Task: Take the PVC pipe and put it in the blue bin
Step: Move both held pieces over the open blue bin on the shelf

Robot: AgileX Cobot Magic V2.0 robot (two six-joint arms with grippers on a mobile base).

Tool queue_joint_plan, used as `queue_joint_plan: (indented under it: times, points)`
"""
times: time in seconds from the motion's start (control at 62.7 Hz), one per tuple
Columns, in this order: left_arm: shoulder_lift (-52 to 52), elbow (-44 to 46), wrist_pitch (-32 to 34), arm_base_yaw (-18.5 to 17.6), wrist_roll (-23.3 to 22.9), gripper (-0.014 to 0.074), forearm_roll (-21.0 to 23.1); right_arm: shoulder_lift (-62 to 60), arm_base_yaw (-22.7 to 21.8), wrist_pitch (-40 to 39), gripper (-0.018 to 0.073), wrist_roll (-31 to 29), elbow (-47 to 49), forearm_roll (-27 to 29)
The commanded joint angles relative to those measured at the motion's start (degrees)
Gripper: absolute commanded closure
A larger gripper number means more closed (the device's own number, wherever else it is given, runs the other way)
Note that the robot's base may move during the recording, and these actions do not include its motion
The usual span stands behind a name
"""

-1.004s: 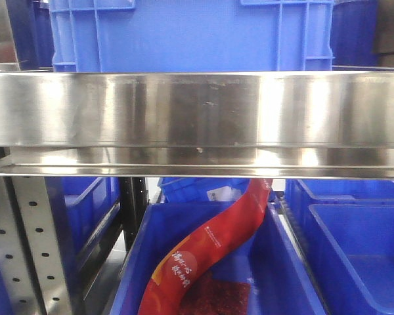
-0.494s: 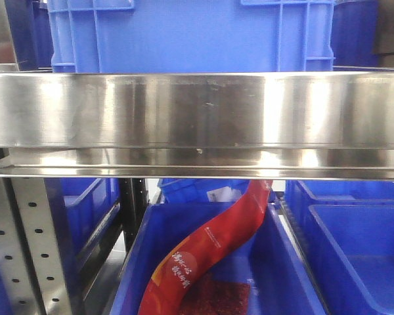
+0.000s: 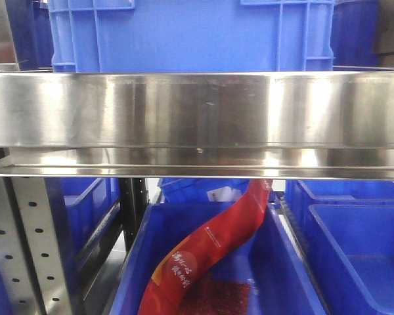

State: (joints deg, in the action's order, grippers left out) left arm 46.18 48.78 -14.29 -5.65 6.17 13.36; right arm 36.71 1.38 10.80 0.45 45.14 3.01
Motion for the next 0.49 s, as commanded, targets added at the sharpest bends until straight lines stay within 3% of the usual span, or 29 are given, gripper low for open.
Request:
queue_joint_plan:
  times: [0.0,0.096,0.303,0.478]
  points:
    - [0.9,1.5,0.1,-0.6,2.2,0.0707,0.4,0.6,0.4,-1.6,0.0727,-0.5,0.5,0.8]
    - [4.1,6.6,-5.3,-3.7,5.3,0.0707,0.4,4.2,3.4,1.3,0.0727,-0.5,3.7,0.8]
    - [12.9,17.5,-6.1,-13.3,5.7,0.0707,-2.4,16.1,13.8,6.9,0.0727,-0.5,13.5,0.2]
    - [22.6,30.5,-12.5,-16.4,5.3,0.0707,-2.4,27.3,18.1,14.4,0.0727,-0.5,25.3,0.2]
